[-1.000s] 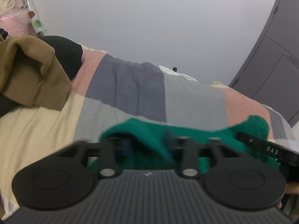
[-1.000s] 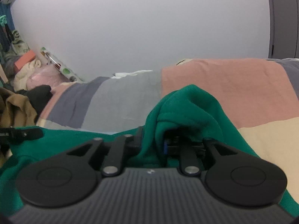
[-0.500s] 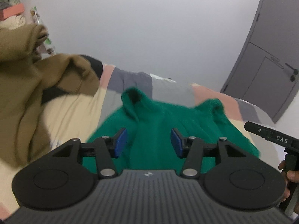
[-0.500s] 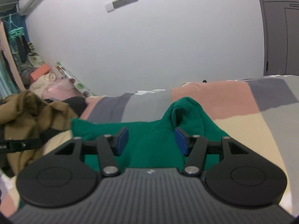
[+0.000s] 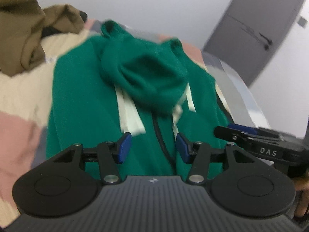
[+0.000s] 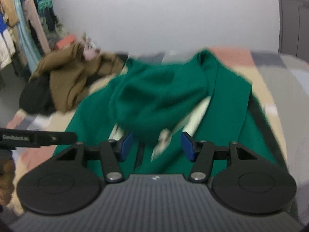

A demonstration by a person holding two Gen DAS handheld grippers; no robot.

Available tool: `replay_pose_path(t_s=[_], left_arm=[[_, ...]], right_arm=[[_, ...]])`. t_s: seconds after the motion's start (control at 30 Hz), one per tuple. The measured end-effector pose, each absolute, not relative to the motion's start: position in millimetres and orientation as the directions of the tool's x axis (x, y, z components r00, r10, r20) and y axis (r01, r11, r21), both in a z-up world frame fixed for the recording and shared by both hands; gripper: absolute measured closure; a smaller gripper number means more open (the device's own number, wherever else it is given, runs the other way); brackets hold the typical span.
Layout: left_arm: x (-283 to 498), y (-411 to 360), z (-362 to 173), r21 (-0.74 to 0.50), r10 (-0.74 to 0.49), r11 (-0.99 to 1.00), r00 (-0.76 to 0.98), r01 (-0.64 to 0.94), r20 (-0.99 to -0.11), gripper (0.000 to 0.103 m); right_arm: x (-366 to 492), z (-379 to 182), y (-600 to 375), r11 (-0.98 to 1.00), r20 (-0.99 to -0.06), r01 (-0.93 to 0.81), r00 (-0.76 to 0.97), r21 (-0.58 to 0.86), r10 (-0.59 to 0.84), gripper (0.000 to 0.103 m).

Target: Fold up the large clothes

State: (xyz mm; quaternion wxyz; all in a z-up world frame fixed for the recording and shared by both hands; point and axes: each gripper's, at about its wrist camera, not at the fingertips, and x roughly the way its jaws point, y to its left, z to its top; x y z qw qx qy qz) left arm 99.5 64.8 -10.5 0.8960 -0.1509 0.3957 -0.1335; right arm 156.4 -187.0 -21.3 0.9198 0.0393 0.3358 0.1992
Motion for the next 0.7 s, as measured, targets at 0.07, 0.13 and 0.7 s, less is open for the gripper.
replay_pose_path(t_s=[0.07, 0.13, 0.7], left_arm=[[86, 62, -21, -0.375, -0.383, 0.914, 0.626, 0.153, -0.679, 0.046], [76, 61, -31, -0.344, -0.371, 0.924, 0.616, 0.168, -0.695, 0.046], [44, 39, -68, -0.287, -0.496, 0.852, 0.5, 0.438, -0.71, 0.034]], right_arm=[[144, -28, -182, 0.91, -0.643, -0.369, 0.653, 0.192, 0.4, 0.045], [135, -36, -175, 0.902, -0.684, -0.397, 0.611, 0.171, 0.399, 0.031], [119, -86, -151, 0.723, -0.783, -0.688, 0.419, 0.056, 0.459, 0.022]])
